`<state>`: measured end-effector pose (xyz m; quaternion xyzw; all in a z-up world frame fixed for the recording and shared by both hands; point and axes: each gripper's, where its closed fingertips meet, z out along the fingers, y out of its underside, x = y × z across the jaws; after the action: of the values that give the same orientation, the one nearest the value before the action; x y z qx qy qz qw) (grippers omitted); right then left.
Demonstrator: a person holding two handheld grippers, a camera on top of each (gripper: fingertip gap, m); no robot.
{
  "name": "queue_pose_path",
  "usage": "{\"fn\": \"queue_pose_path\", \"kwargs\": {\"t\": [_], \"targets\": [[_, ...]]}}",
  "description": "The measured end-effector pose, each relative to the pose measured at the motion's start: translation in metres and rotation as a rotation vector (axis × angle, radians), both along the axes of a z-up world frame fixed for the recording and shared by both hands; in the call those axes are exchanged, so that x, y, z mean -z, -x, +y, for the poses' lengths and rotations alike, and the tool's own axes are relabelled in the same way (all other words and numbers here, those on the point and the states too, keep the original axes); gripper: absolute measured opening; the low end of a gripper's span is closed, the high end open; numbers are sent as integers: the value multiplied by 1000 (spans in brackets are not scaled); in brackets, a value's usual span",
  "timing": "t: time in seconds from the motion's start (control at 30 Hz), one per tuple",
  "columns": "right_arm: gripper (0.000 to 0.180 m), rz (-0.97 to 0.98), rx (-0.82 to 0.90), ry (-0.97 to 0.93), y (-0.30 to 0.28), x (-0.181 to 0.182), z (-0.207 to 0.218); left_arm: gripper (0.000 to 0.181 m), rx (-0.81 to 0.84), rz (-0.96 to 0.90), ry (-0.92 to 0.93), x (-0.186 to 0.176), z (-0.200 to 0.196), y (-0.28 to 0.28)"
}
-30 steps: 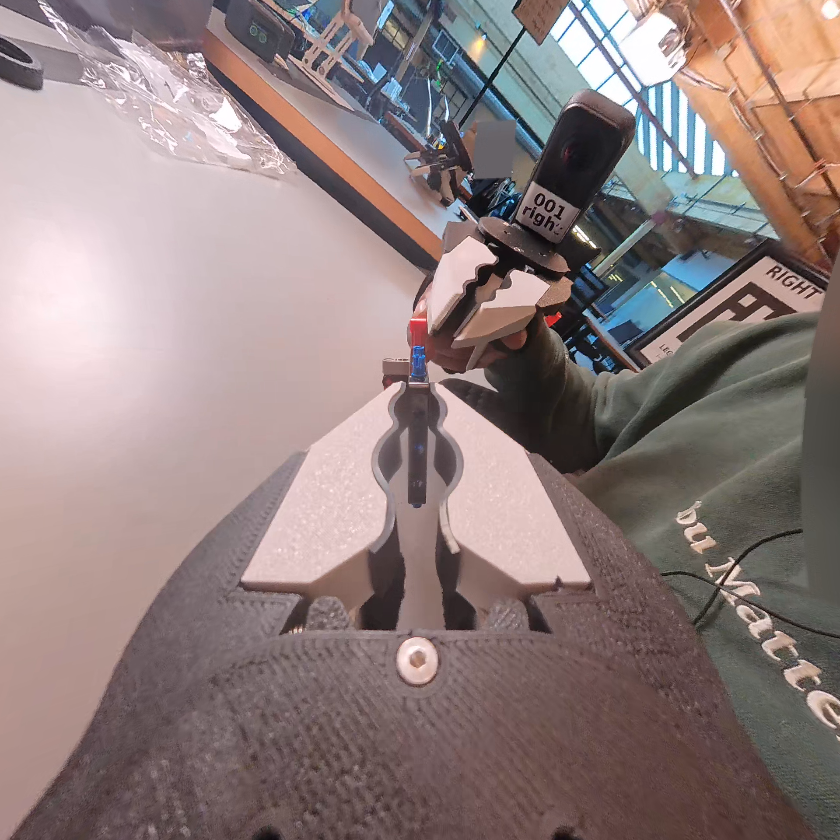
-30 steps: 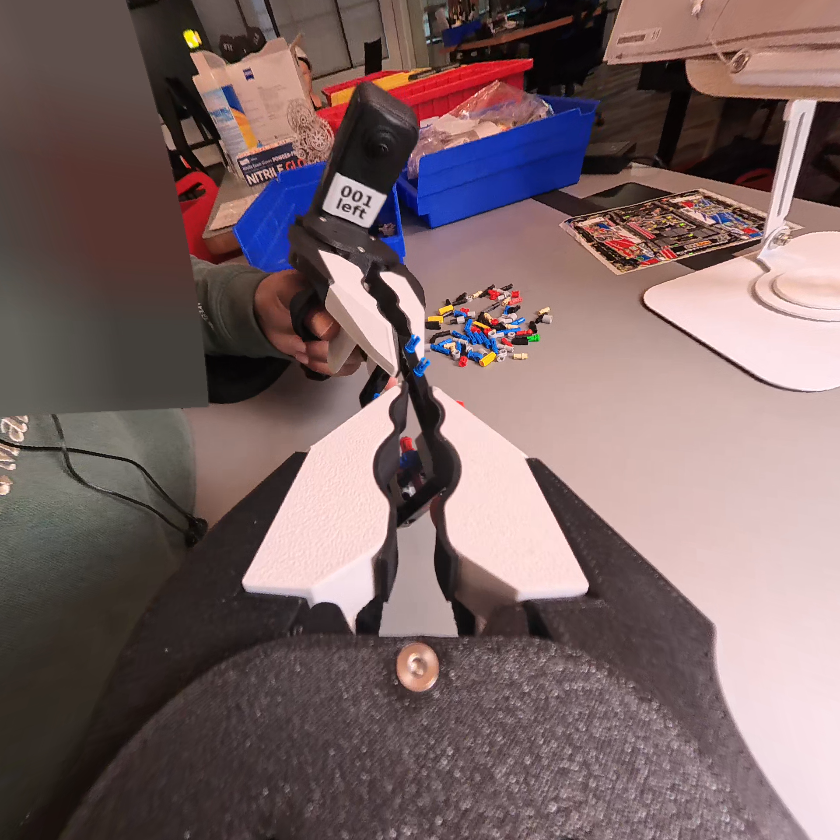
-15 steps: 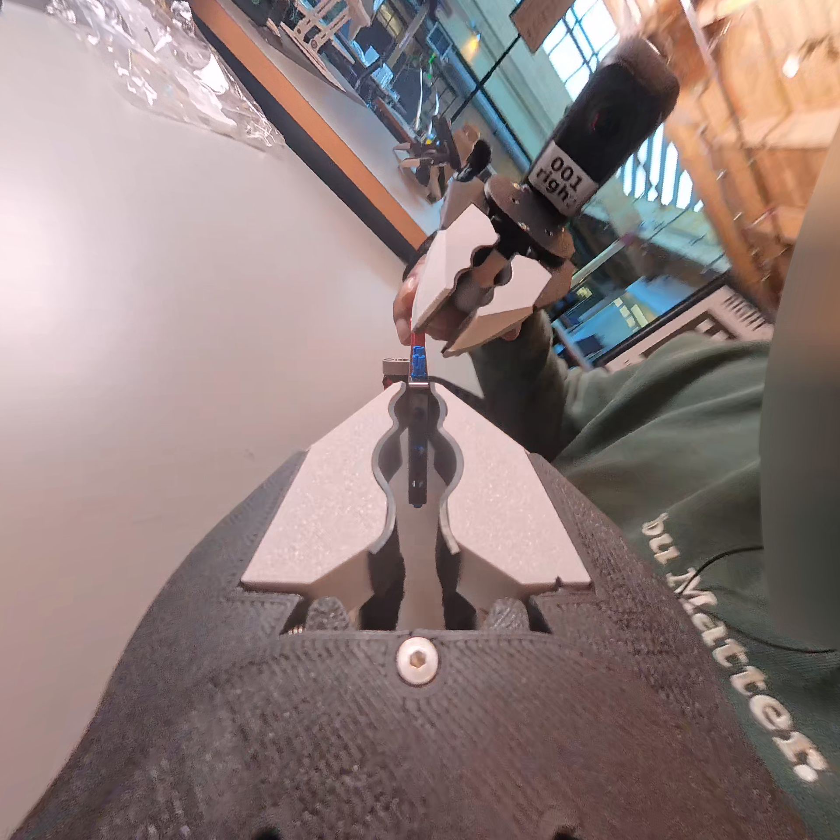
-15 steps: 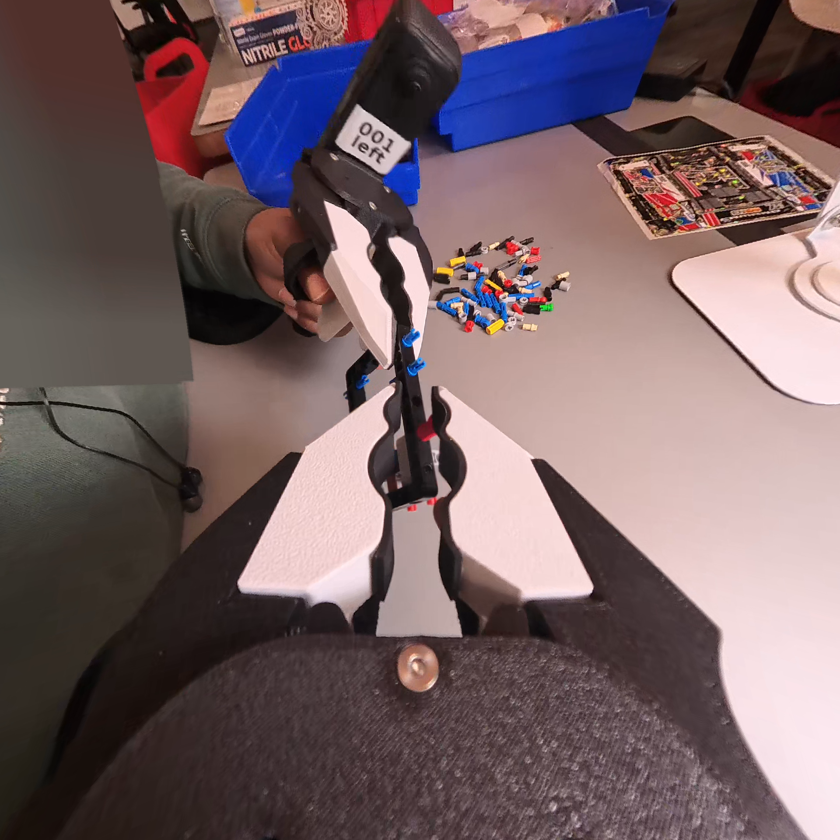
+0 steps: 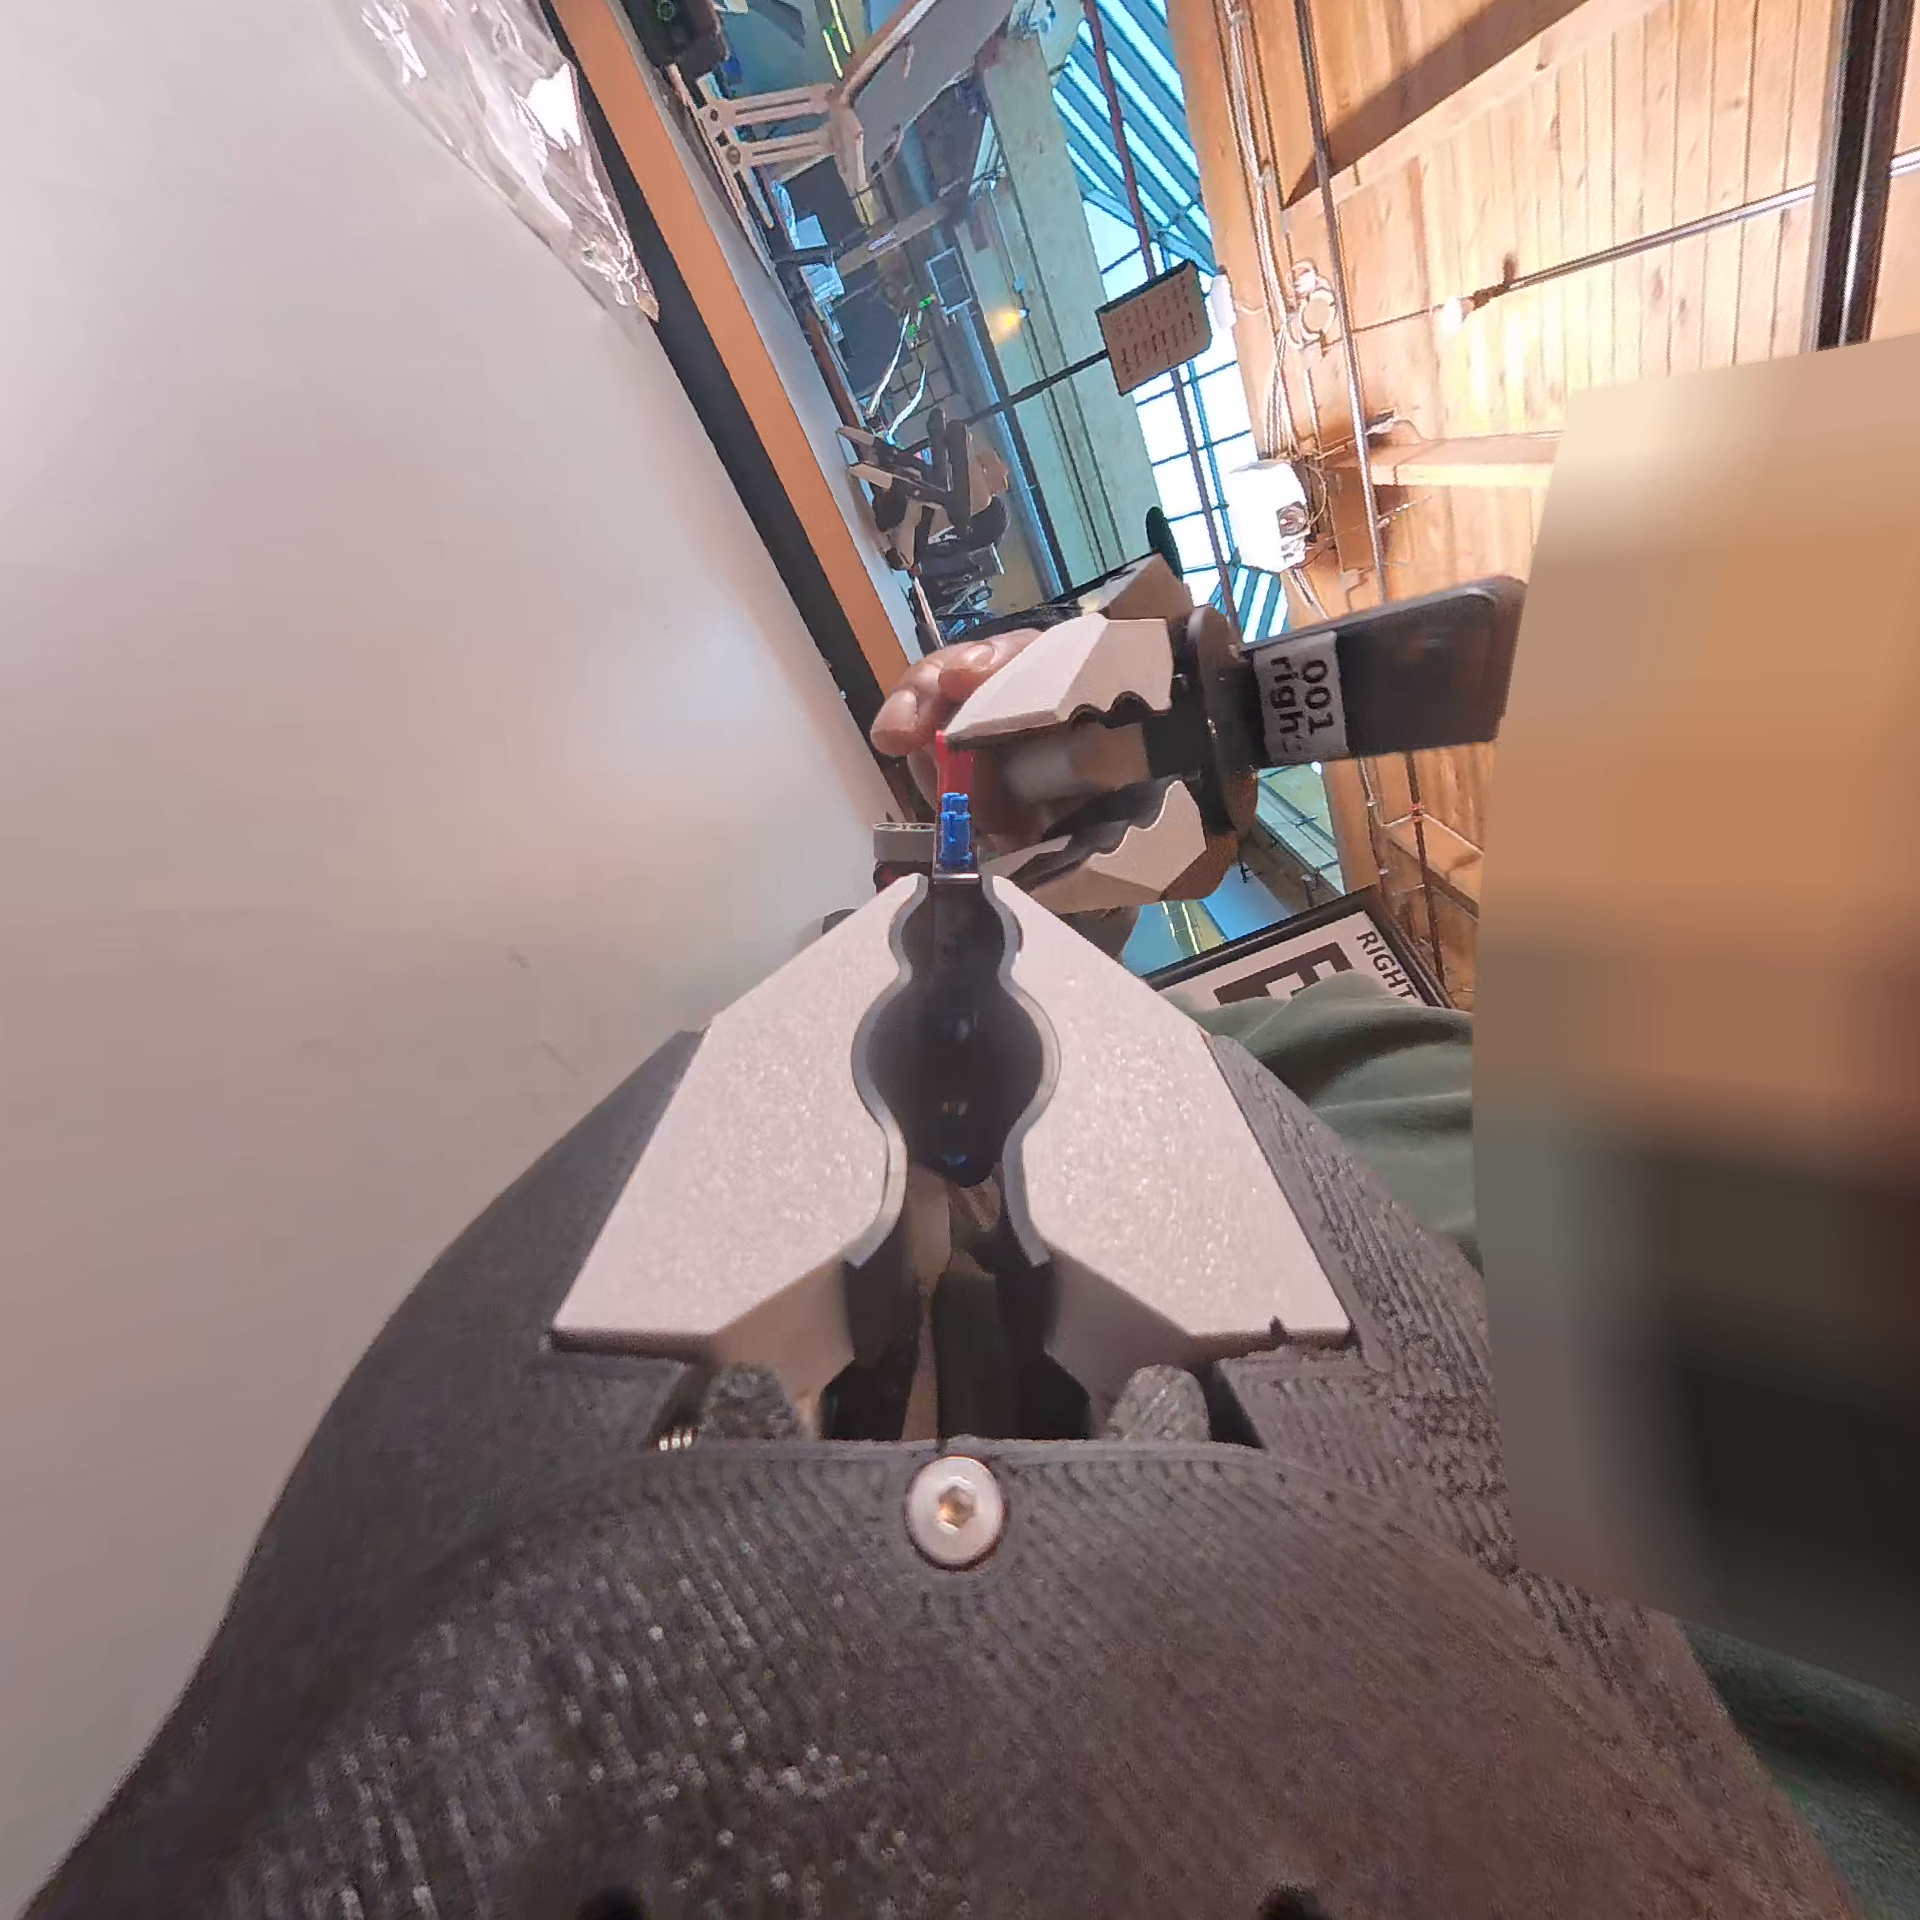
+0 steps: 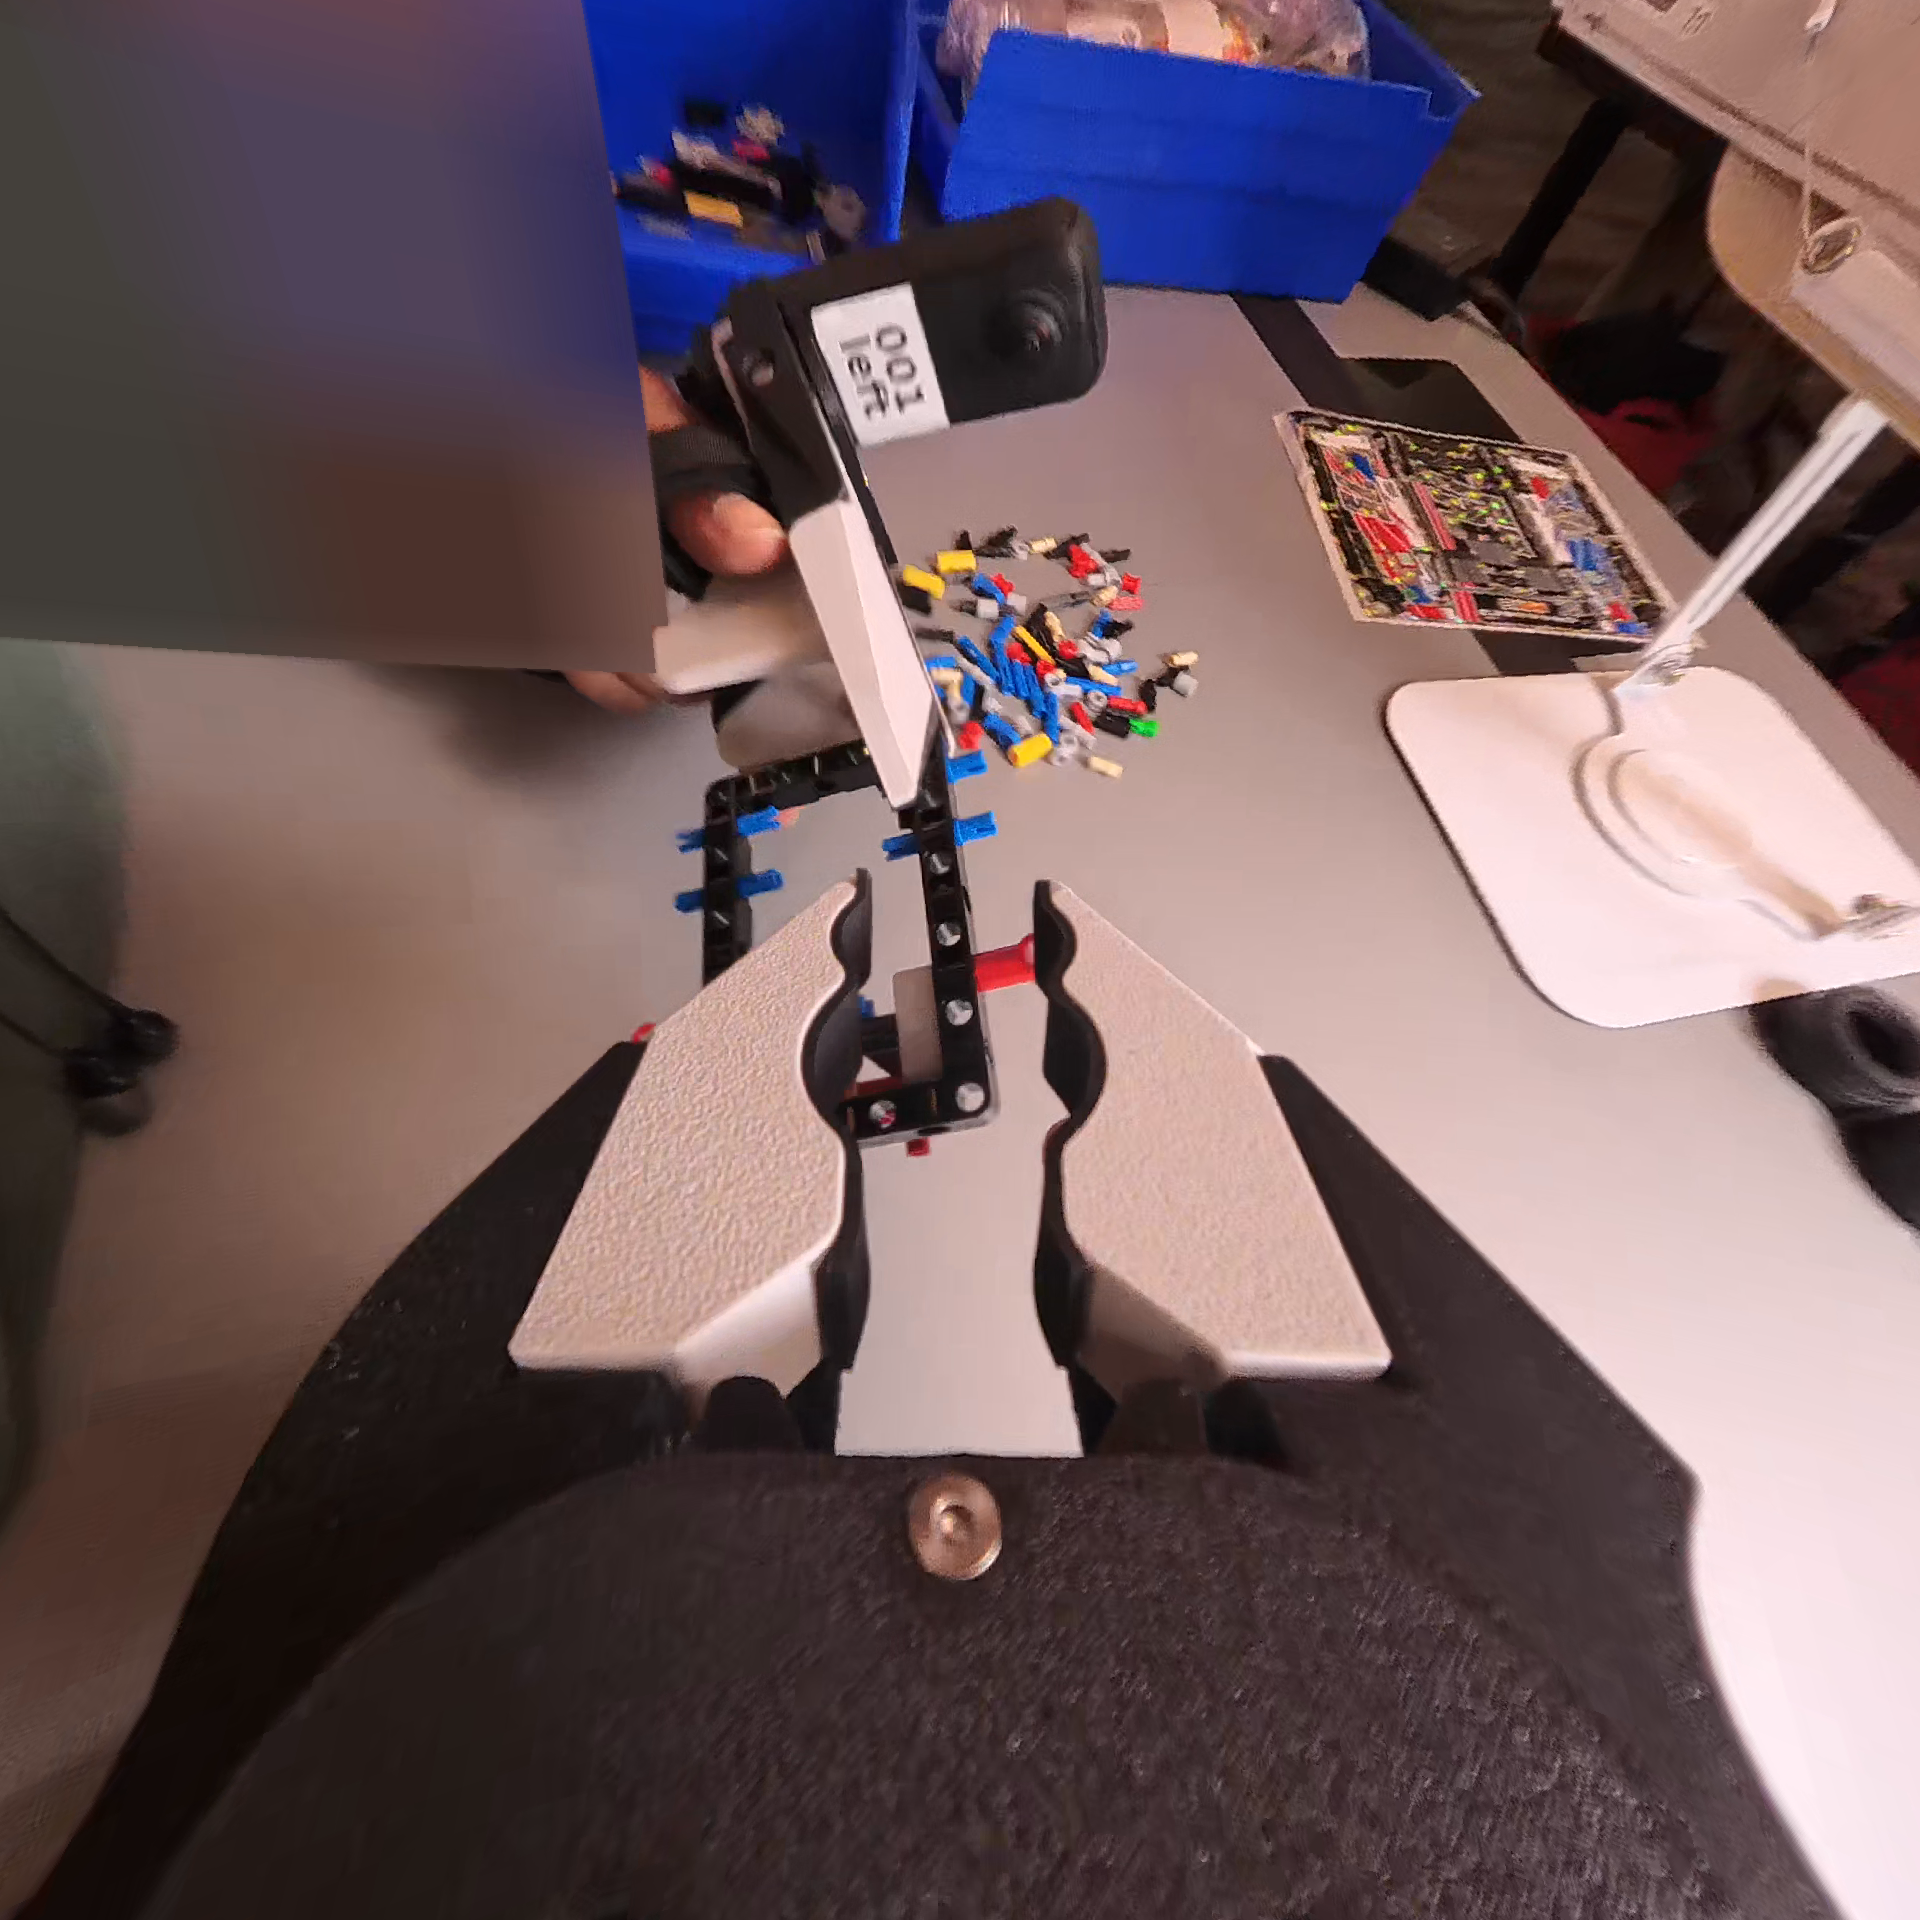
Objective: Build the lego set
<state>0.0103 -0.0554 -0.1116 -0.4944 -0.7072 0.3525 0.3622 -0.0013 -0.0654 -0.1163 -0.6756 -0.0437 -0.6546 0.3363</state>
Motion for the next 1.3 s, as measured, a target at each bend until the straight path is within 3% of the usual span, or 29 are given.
{"fn": "queue_pose_path", "kwargs": {"t": [0.1, 0.17, 0.23, 0.33, 0.47, 0.57, 0.7, 0.97, 1.13, 1.27, 1.3], "targets": [[26, -81, -22, -160, 2, 15, -1, 6, 6, 19, 13, 5, 0, -2], [8, -123, -27, -262, 4, 24, 1, 6, 6, 28, 20, 7, 0, -3], [5, -129, -29, -269, 6, 27, 1, 11, 1, 30, 21, 8, 0, -2], [5, -95, -21, 23, 6, 22, 0, 24, -7, 12, -60, -5, -2, 0], [5, -30, -31, 514, 3, 11, 0, 48, -49, 122, -219, -19, -1, 11], [5, -5, -49, 664, 4, 7, -4, 57, -73, 152, -308, -31, -3, 16], [5, -11, -64, 708, 7, 7, -9, 64, -60, 191, -364, -33, -7, 12], [5, -12, -118, 878, 8, 5, -19, 62, -7, 295, -514, -37, -19, 0], [4, -53, -220, 1095, 6, 4, -34, 59, -11, 705, -746, -11, -16, 1], [5, -128, -282, 1240, 8, 16, -47, 18, 42, 817, -820, 3, -19, -4], [5, -137, -287, 1266, 8, 18, -48, 18, 55, 810, -806, 5, -20, -4]]}}
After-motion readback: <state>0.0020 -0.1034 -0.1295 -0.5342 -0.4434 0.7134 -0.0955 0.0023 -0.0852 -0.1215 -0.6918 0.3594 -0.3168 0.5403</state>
